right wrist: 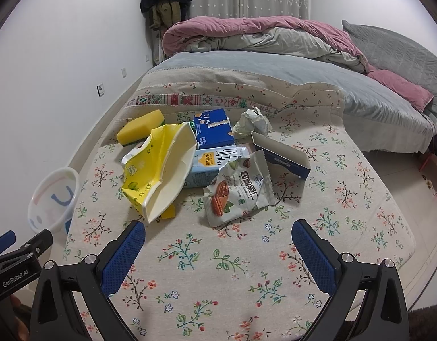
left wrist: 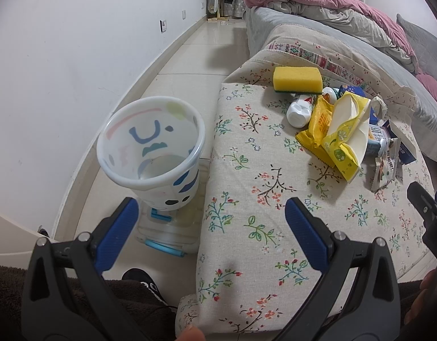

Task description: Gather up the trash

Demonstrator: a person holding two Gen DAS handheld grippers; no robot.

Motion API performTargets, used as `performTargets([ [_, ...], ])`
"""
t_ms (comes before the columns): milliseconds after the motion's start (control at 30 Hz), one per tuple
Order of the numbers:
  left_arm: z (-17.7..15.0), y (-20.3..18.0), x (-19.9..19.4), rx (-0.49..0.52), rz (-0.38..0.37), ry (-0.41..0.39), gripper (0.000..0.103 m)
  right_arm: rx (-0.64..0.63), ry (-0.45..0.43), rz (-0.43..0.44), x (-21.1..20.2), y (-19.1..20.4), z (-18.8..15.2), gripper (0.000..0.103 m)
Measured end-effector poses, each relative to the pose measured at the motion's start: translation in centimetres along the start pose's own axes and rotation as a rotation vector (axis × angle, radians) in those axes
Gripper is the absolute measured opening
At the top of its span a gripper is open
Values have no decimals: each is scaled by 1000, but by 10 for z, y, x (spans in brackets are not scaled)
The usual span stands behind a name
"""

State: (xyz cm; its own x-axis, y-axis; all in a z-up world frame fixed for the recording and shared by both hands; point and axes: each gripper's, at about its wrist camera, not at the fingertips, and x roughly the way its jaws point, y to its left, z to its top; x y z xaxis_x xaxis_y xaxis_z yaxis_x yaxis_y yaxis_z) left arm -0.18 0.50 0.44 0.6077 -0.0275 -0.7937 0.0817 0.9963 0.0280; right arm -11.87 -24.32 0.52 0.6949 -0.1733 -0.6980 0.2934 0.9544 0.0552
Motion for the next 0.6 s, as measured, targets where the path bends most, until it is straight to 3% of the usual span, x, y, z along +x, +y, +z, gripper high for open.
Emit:
performTargets([
  [600, 0, 0, 0, -2, -3, 1, 102, 2, 1, 4, -1, -1, 0, 103],
])
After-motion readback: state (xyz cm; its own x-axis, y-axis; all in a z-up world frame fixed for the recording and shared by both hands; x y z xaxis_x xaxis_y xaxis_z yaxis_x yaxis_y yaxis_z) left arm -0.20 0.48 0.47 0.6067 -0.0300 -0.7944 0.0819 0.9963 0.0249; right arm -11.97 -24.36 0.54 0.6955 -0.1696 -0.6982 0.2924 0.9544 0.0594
